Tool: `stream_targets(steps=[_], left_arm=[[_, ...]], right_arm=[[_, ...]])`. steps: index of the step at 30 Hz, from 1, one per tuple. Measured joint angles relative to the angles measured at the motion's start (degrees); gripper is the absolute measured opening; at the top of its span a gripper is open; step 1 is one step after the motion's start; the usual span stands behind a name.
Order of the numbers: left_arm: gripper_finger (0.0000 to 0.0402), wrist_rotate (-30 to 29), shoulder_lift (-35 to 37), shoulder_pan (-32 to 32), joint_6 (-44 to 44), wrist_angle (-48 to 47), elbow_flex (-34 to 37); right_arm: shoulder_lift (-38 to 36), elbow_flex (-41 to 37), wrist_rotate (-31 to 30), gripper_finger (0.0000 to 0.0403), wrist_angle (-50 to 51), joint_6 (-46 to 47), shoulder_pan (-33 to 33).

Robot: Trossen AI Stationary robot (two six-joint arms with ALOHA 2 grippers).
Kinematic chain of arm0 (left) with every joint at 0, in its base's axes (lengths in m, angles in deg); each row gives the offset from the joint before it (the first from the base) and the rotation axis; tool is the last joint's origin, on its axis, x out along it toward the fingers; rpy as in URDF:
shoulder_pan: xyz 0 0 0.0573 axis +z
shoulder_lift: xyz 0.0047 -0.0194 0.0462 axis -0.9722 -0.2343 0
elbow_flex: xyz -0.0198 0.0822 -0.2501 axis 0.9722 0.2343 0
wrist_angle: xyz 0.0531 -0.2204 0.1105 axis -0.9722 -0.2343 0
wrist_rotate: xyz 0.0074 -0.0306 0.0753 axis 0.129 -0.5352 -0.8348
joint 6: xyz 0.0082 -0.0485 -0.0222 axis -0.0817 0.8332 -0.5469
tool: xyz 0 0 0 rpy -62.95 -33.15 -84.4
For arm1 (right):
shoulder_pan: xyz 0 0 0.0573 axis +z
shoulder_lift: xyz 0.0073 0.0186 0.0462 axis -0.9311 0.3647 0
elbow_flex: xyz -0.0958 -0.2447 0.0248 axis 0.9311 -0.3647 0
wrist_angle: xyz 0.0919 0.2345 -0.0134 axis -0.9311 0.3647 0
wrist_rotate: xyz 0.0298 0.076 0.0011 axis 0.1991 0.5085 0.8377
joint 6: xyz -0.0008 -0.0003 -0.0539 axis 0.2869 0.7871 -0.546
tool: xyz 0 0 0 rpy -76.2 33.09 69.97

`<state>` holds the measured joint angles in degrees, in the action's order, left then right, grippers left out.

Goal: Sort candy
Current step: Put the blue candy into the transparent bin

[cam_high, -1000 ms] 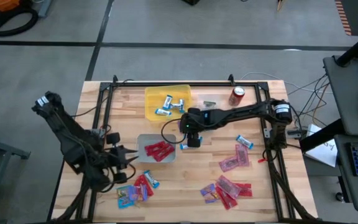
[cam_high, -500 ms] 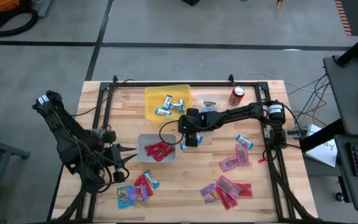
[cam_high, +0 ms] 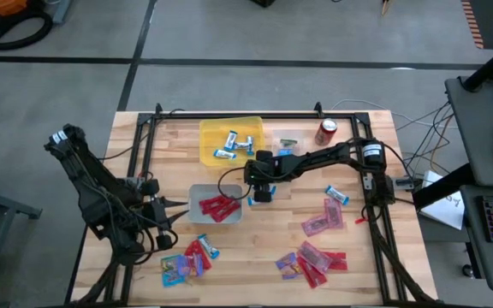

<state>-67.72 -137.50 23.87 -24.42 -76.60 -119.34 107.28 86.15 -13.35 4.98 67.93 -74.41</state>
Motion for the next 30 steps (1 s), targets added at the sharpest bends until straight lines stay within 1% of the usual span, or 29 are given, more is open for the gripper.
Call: stream_targets(steps=[3,9,10,14,17,24,30], left_arm=[[0.0075,-0.07,0.0,0.02,0.0,-0.01,0.0],[0.0075,-0.1,0.0,0.07,0.0,-0.01,0.0],[0.0075,-0.1,0.0,0.07,0.0,-0.01,0.0],[0.0075,-0.1,0.0,0.07,-0.01,-0.01,0.0],[0.0075,-0.1,-0.02,0.07,0.0,-0.01,0.0],[0.0075,-0.12,-0.04,0.07,-0.01,0.01,0.0],[0.0075,-0.12,-0.07,0.07,0.0,0.05,0.0]], right_arm=[[0.04,0.0,0.79,0.013,0.07,0.01,-0.22],[0.08,-0.02,3.32,0.0029,0.24,-0.02,-0.24],[0.06,-0.02,3.35,0.002,0.23,-0.08,-0.24],[-0.45,0.7,3.62,0.0011,1.28,-0.02,-0.18],[-2.23,1.57,3.79,0.0009,2.95,-0.12,0.21],[-10.58,2.78,3.82,0.0009,6.58,0.49,0.6],[-18.89,2.78,3.22,0.0009,14.41,4.47,-0.86]])
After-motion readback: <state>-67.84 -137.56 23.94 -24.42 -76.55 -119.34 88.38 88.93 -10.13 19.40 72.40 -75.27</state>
